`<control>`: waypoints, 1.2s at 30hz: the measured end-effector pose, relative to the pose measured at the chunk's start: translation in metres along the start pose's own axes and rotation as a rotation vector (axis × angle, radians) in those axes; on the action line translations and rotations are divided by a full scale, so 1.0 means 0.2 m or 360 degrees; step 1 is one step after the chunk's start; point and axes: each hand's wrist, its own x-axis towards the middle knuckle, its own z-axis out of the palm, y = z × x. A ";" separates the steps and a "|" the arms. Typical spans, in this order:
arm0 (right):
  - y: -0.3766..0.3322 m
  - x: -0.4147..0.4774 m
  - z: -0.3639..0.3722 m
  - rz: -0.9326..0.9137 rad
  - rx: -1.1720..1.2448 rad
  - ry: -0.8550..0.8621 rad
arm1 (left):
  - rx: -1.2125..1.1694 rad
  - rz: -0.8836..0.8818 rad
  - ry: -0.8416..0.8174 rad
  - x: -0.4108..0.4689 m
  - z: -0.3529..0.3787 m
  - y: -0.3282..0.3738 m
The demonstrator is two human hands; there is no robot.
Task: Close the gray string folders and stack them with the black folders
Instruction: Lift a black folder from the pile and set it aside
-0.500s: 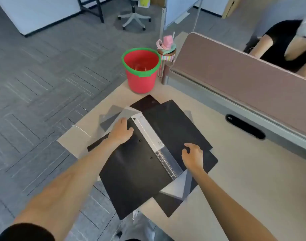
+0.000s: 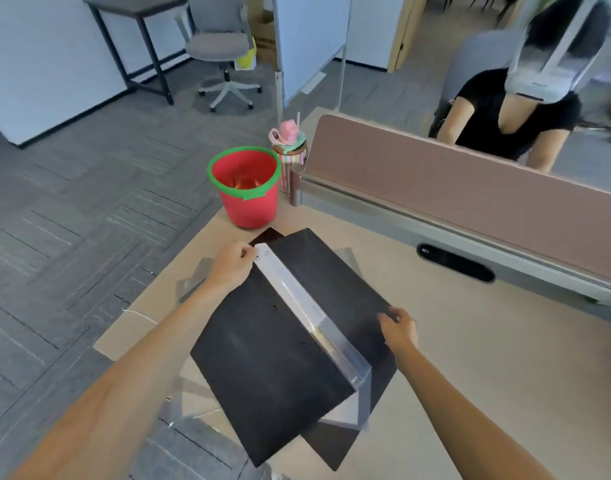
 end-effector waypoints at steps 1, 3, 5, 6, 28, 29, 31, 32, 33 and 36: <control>0.00 0.01 -0.04 0.0062 0.0072 -0.0027 | -0.0053 0.0061 0.0018 -0.03 -0.01 0.05; -0.04 0.00 -0.13 0.0157 0.0276 -0.0109 | -0.0152 0.0219 0.0077 -0.11 -0.04 0.18; -0.08 -0.02 -0.23 0.0218 0.0432 -0.0232 | -0.0228 0.0357 0.0148 -0.21 -0.06 0.32; -0.11 -0.03 -0.29 0.0237 0.0467 -0.0304 | -0.0296 0.0421 0.0168 -0.26 -0.06 0.40; -0.01 -0.13 -1.18 -0.0469 0.0631 -0.0288 | -0.1884 -0.0035 -0.0489 -0.48 0.58 1.08; 0.03 -0.13 -1.18 -0.0424 0.0660 -0.0195 | -0.1695 -0.0093 -0.0627 -0.47 0.65 1.04; 0.09 -0.13 -1.17 -0.0336 0.0663 -0.0033 | -0.1348 -0.0144 -0.0765 -0.44 0.82 0.94; 0.13 -0.13 -1.16 -0.0289 0.0652 0.0049 | -0.1152 -0.0143 -0.0759 -0.45 0.90 0.90; 0.16 -0.14 -1.17 -0.0245 0.0655 0.0140 | -0.0950 -0.0130 -0.0721 -0.47 0.97 0.85; 0.27 -0.19 -1.23 -0.0137 0.0619 0.0420 | -0.0603 -0.0111 -0.0937 -0.52 1.17 0.73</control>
